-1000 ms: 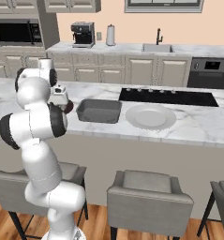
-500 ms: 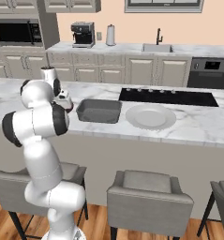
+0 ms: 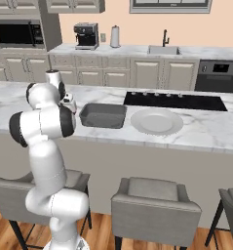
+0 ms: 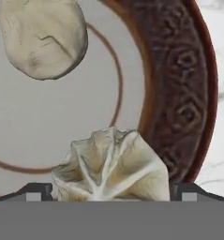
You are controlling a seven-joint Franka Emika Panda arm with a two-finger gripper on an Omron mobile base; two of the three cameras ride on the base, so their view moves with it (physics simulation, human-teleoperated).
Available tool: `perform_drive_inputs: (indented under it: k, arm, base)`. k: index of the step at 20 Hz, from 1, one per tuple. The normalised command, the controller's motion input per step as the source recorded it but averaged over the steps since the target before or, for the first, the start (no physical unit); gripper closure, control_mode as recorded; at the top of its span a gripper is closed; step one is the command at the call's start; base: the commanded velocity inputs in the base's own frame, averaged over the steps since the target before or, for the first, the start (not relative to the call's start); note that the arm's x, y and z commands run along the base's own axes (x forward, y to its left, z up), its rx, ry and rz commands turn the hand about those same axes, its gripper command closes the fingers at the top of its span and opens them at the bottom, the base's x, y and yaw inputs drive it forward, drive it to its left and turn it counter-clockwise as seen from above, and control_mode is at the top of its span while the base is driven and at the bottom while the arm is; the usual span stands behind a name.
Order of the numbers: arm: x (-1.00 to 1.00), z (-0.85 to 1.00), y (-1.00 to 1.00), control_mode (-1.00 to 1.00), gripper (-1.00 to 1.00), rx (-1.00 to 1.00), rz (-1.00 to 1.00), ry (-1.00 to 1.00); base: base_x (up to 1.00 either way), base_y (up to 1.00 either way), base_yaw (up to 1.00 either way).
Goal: Place two dumplings into each of the tupperware containers and then place the containers in the fridge.
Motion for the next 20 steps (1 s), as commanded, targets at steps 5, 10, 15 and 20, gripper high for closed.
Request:
perform_drive_inputs:
  k: [5, 10, 15, 20]
  arm:
    - [0.0, -0.29, 0.0, -1.0, 1.0, 0.0, 0.0, 0.07]
    - [-0.01, 0.01, 0.0, -1.0, 1.0, 0.0, 0.0, 0.01]
    - [-0.43, 0.7, -0.26, -1.0, 1.0, 0.0, 0.0, 0.0]
    - [-0.77, 0.56, -0.74, -1.0, 1.0, 0.05, 0.0, 0.03]
  base:
    - [0.0, 0.0, 0.0]
    - [0.0, 0.0, 0.0]
    - [0.0, 0.0, 0.0]
    - [0.0, 0.0, 0.0]
